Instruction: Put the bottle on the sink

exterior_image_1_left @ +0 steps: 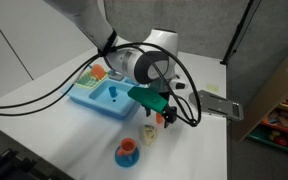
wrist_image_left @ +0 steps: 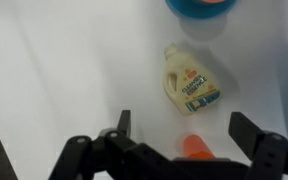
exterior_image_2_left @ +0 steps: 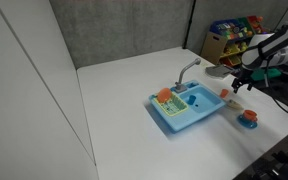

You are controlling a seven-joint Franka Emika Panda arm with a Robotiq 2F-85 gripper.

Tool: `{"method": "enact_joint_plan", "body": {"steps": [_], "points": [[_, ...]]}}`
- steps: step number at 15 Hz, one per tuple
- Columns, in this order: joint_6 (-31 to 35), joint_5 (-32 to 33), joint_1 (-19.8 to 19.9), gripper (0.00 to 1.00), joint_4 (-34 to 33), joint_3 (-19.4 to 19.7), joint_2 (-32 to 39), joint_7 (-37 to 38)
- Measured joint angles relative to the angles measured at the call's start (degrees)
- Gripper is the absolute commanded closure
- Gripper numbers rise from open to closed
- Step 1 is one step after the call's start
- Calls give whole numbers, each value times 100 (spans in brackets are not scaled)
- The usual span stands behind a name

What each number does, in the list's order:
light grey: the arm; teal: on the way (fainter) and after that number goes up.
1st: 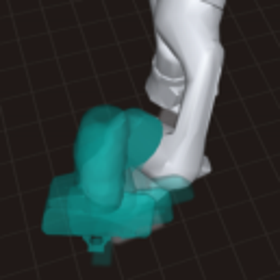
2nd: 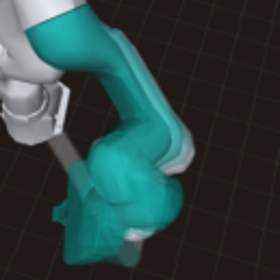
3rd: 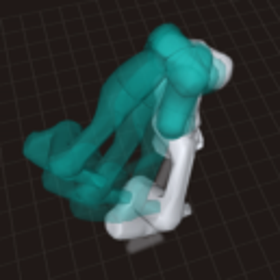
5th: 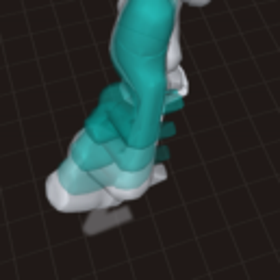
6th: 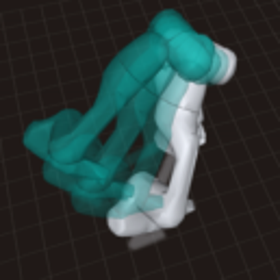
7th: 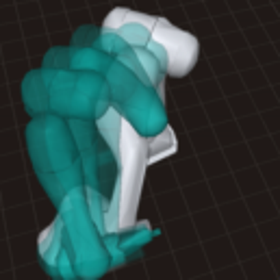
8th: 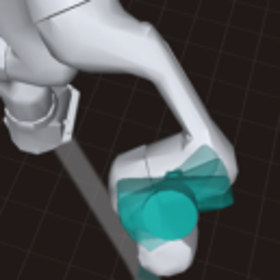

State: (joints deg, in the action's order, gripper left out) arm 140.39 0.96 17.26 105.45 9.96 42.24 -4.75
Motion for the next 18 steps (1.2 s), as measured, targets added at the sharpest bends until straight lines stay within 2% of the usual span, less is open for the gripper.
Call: {"method": "enact_joint_plan", "body": {"steps": [5,18], "points": [[53,-140,388,0,9,-291,23,-816],[1180,-139,395,0,283,-534,563,-1110]]}}
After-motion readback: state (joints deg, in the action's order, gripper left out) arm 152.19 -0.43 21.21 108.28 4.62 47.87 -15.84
